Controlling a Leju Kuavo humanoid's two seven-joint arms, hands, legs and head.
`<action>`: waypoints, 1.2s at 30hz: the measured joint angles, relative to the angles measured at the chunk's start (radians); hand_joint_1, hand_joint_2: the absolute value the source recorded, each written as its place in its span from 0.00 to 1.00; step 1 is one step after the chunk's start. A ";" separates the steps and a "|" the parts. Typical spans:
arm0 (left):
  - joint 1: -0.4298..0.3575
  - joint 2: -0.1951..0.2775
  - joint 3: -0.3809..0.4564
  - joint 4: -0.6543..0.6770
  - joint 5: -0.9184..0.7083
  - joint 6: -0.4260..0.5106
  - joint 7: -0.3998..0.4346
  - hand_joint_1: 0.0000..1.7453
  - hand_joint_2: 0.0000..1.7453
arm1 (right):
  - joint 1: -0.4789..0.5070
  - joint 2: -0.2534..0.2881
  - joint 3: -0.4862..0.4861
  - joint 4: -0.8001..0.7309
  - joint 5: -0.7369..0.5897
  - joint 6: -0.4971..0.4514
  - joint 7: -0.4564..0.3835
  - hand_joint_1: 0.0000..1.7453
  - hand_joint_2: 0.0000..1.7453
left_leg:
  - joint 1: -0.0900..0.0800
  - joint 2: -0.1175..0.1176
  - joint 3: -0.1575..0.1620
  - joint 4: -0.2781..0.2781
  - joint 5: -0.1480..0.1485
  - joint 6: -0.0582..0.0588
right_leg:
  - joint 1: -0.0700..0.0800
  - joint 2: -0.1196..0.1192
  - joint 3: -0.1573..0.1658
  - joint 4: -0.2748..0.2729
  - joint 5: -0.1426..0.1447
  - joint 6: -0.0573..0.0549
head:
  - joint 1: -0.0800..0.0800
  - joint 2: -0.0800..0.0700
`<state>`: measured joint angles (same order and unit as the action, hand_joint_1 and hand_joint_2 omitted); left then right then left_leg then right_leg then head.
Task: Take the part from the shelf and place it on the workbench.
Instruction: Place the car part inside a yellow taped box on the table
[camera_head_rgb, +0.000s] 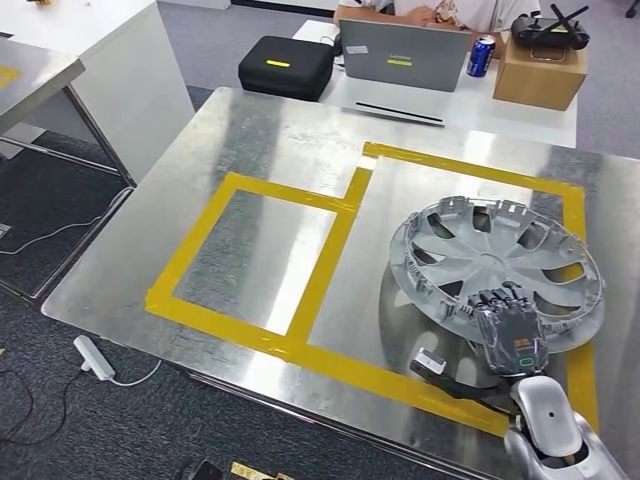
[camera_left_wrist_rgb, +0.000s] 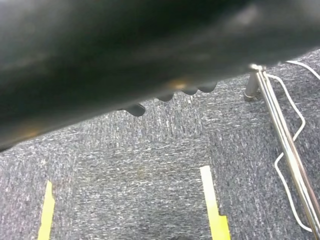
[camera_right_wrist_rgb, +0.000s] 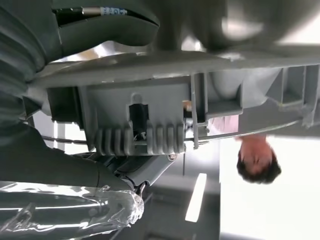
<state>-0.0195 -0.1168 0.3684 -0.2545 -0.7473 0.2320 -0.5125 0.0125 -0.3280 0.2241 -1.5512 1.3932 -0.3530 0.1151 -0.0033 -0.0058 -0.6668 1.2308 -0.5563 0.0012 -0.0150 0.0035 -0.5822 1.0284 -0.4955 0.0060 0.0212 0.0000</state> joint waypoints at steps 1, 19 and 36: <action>0.000 0.000 0.000 0.000 0.003 0.001 0.001 0.00 0.00 | -0.001 -0.007 0.006 -0.001 -0.022 0.031 -0.003 1.00 1.00 | -0.002 0.000 0.030 -0.066 0.036 0.007 | 0.001 0.000 0.002 0.000 -0.001 0.000 | 0.000 0.000; 0.004 0.002 0.000 -0.005 0.027 0.011 0.007 0.00 0.00 | 0.016 -0.113 0.093 -0.089 -0.231 0.197 -0.048 0.00 0.00 | -0.008 0.002 0.096 -0.213 0.074 0.022 | 0.002 -0.004 0.003 -0.002 -0.001 0.033 | 0.006 0.000; 0.013 0.009 0.008 -0.006 0.046 0.010 -0.004 0.00 0.00 | 0.053 -0.195 0.103 -0.254 -0.310 0.247 -0.078 0.00 0.00 | -0.006 0.002 0.094 -0.211 0.071 0.016 | 0.005 -0.001 0.007 -0.010 0.001 0.018 | 0.000 0.000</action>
<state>-0.0062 -0.1080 0.3759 -0.2601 -0.7009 0.2424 -0.5160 0.0652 -0.5227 0.3274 -1.8053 1.0830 -0.1060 0.0372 -0.0092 -0.0040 -0.5732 1.0197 -0.4849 0.0171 -0.0103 0.0029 -0.5749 1.0182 -0.4942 0.0240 0.0215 0.0000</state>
